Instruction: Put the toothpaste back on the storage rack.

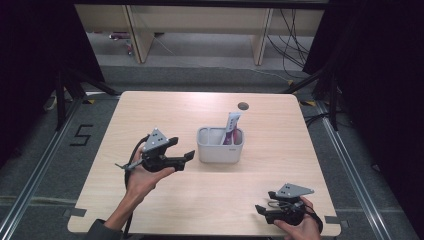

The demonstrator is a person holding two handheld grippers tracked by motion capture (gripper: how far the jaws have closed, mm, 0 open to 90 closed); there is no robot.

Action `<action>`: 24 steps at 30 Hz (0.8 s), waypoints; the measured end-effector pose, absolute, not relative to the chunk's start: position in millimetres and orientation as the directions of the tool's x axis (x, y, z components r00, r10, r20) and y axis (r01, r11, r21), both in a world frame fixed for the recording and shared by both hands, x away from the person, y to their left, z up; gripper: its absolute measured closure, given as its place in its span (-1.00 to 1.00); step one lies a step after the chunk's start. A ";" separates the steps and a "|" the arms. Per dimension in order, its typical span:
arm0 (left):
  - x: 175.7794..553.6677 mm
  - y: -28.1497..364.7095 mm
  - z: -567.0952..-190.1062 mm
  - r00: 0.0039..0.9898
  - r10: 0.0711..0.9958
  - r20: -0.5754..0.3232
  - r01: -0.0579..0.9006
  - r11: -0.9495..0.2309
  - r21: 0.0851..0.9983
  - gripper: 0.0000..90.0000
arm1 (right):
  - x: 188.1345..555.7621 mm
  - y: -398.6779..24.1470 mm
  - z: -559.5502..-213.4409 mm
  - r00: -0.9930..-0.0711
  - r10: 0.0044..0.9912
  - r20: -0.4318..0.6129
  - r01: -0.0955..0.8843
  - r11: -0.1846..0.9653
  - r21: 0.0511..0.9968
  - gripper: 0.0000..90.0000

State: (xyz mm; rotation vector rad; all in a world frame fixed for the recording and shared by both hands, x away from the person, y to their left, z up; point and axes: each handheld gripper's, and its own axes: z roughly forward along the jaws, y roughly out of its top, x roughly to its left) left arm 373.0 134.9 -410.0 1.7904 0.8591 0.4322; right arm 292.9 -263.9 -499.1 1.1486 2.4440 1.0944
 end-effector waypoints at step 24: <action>333.2 162.5 -438.1 0.740 0.667 -0.089 0.317 -0.230 0.920 -0.58 | 291.8 -262.2 -497.4 -0.661 0.742 0.111 0.574 0.406 0.711 -0.34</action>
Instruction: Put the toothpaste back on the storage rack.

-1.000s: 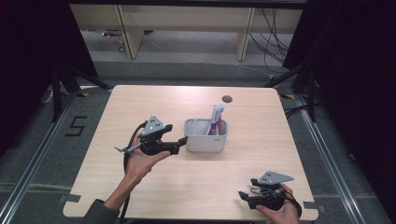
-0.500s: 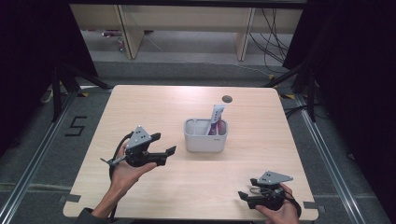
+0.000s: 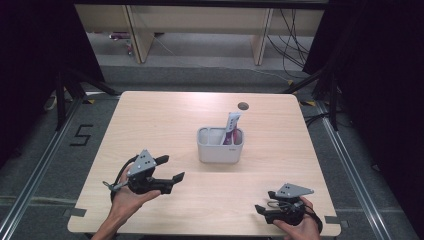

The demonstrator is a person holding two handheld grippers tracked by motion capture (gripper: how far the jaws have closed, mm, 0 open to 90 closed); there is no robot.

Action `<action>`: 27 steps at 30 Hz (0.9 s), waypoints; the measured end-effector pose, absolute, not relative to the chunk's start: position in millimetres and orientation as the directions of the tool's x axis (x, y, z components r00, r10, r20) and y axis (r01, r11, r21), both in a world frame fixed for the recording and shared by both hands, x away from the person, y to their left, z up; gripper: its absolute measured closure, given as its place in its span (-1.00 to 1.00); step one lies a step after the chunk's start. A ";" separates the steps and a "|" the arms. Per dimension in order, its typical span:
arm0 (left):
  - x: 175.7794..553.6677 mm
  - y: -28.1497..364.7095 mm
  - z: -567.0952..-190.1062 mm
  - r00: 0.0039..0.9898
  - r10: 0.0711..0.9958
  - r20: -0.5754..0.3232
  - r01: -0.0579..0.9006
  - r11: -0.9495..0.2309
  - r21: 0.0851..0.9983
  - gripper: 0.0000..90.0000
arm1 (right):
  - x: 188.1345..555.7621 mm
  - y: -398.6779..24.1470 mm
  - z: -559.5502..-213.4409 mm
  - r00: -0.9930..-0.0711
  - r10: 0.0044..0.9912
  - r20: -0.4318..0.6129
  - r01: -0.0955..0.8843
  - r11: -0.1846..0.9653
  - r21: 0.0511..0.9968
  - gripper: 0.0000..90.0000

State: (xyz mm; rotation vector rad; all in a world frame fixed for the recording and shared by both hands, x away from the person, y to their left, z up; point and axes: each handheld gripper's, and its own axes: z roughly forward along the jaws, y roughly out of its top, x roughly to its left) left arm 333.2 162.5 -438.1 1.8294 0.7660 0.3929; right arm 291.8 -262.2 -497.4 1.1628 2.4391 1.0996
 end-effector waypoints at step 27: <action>297.1 186.8 -474.6 0.747 0.663 -0.056 0.341 -0.310 0.888 -0.65 | 293.9 -262.9 -497.2 -0.686 0.717 0.127 0.565 0.413 0.714 -0.34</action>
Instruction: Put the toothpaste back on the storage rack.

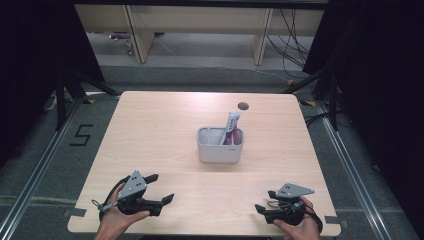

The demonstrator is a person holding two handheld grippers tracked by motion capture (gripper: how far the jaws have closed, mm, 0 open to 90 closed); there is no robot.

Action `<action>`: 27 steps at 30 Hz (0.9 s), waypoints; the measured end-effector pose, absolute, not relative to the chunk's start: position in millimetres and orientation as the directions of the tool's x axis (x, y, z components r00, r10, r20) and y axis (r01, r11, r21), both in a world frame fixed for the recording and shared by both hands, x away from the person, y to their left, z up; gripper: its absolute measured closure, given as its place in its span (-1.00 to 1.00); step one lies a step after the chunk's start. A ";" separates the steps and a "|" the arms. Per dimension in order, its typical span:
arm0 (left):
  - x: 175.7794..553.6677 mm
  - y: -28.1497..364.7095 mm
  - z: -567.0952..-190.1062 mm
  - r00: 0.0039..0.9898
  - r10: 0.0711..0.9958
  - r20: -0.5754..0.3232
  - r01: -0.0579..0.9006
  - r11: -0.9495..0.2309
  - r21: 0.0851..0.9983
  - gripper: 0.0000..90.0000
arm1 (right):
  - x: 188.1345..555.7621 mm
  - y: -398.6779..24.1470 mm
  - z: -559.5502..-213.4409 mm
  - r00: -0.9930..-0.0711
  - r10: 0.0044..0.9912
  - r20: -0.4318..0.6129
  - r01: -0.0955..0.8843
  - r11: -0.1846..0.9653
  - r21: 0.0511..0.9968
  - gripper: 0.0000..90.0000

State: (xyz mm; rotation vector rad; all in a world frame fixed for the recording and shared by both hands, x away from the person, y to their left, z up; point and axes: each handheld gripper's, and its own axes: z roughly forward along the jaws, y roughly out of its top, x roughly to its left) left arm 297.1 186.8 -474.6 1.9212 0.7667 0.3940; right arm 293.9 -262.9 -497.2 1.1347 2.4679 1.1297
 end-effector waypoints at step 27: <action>267.0 193.6 -504.4 0.728 0.685 -0.020 0.424 -0.427 0.798 -0.65 | 291.5 -260.9 -495.9 -0.668 0.738 0.093 0.556 0.412 0.722 -0.34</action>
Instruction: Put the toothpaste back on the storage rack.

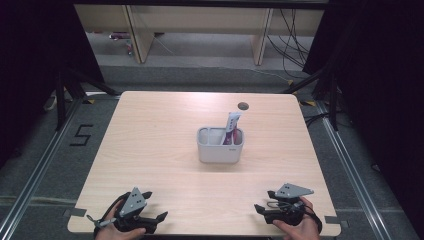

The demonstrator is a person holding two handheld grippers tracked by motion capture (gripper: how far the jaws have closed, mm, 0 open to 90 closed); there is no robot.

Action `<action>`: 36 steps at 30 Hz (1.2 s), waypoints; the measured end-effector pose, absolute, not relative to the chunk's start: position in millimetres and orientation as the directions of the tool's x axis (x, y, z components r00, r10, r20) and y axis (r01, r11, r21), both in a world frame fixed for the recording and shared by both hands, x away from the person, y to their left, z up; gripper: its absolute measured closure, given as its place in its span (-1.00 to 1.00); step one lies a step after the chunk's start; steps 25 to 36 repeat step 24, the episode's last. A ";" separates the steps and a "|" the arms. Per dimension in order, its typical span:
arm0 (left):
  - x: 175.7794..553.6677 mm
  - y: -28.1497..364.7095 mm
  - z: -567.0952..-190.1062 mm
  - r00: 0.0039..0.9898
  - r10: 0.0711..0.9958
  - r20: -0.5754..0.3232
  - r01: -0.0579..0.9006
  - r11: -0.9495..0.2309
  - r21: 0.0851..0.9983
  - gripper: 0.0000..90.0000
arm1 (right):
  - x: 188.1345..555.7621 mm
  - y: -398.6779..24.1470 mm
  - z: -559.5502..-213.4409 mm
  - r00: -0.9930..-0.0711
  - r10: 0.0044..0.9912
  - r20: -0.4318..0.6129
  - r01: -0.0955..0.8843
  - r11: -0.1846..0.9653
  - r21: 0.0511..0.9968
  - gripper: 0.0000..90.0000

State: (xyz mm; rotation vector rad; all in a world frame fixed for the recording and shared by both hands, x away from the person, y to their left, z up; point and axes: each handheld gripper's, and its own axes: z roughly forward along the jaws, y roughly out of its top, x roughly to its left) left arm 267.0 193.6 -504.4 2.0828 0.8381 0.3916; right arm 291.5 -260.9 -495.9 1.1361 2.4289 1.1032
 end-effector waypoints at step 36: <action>260.8 197.2 -500.9 0.730 0.680 0.065 0.398 -0.501 0.768 -0.64 | 290.4 -261.0 -495.8 -0.668 0.737 0.105 0.562 0.407 0.720 -0.34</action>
